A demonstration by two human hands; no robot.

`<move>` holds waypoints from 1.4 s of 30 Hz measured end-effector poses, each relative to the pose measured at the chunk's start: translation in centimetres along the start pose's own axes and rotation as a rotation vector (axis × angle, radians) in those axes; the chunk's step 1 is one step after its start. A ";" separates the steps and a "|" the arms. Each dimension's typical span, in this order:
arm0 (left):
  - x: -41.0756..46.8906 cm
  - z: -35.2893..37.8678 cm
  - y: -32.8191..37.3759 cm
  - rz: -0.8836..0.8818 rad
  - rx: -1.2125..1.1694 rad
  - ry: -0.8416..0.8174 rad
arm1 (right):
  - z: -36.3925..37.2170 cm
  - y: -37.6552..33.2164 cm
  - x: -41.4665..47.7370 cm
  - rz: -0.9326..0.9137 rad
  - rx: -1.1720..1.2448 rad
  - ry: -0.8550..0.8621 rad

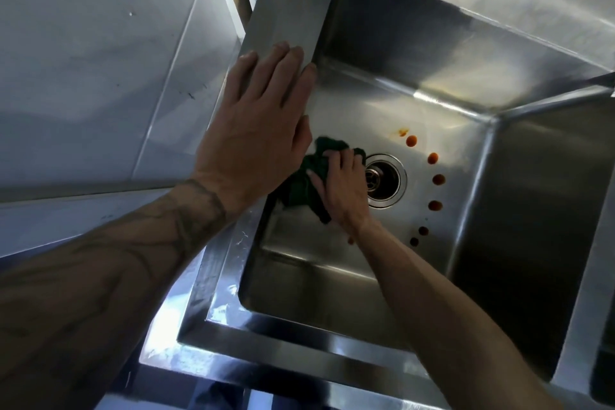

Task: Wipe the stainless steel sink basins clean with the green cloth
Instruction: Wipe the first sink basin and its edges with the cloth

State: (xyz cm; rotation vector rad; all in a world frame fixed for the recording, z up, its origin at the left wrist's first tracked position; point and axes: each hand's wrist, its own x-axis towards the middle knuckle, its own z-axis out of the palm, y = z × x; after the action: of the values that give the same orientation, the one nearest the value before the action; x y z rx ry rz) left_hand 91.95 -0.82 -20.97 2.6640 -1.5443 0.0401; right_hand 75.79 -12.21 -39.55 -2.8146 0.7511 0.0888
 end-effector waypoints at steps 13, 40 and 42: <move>0.0 0.0 0.0 0.000 -0.010 0.012 | -0.2 0.0 -0.2 0.013 -0.057 -0.010; 0.1 -0.1 0.1 0.010 -0.008 0.029 | -0.4 1.0 -1.7 -0.039 0.009 -0.081; 0.0 -0.2 0.1 0.010 -0.019 0.027 | -0.7 0.9 -2.8 -0.043 0.012 -0.103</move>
State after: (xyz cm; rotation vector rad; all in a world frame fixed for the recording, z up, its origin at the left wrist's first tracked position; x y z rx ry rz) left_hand 91.83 -0.88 -20.80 2.6302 -1.5424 0.0615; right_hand 72.93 -11.76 -38.70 -2.7881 0.6657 0.2200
